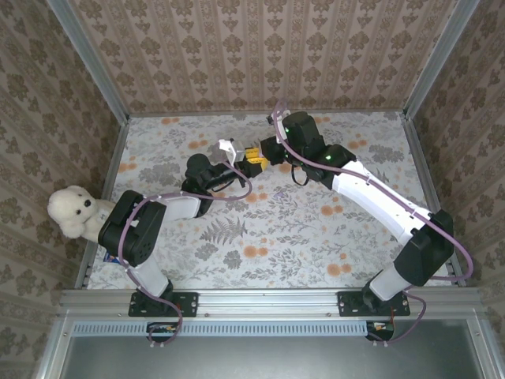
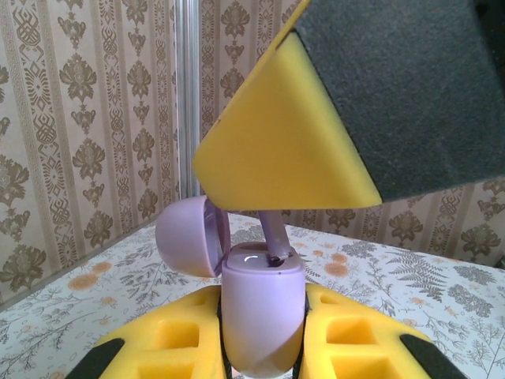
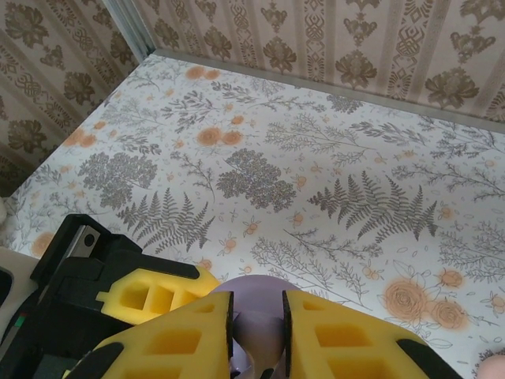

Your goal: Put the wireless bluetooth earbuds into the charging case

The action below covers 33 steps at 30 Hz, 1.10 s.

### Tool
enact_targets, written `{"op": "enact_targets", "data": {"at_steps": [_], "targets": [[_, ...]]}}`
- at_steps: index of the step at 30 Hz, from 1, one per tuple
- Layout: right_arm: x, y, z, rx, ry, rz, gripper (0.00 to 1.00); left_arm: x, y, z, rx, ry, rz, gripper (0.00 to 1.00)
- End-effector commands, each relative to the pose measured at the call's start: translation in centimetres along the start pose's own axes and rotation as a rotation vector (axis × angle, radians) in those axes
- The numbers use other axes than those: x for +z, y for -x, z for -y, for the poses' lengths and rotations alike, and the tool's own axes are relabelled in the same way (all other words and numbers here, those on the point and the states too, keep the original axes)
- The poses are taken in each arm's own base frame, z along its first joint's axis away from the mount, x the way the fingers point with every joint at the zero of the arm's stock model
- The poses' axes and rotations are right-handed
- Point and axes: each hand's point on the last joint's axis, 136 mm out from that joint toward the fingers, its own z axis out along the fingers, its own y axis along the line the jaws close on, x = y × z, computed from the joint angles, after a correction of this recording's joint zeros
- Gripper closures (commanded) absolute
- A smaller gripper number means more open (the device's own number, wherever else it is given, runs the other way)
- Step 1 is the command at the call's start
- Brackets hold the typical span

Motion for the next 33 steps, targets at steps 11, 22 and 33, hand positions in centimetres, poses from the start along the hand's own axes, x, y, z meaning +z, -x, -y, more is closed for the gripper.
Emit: {"op": "enact_targets", "data": {"at_steps": [11, 22, 33], "targets": [[-0.2, -1.5, -1.5, -0.063, 0.065, -0.026, 0.77, 0.2, 4.2, 0.8, 0.101, -0.026, 0.108, 1.00], [-0.2, -1.6, -3.8, -0.104, 0.178, -0.036, 0.77, 0.2, 4.2, 0.8, 0.102, -0.026, 0.108, 1.00], [0.1, -1.7, -2.7, -0.115, 0.110, -0.050, 0.77, 0.2, 4.3, 0.9, 0.106, -0.026, 0.110, 1.00]]}}
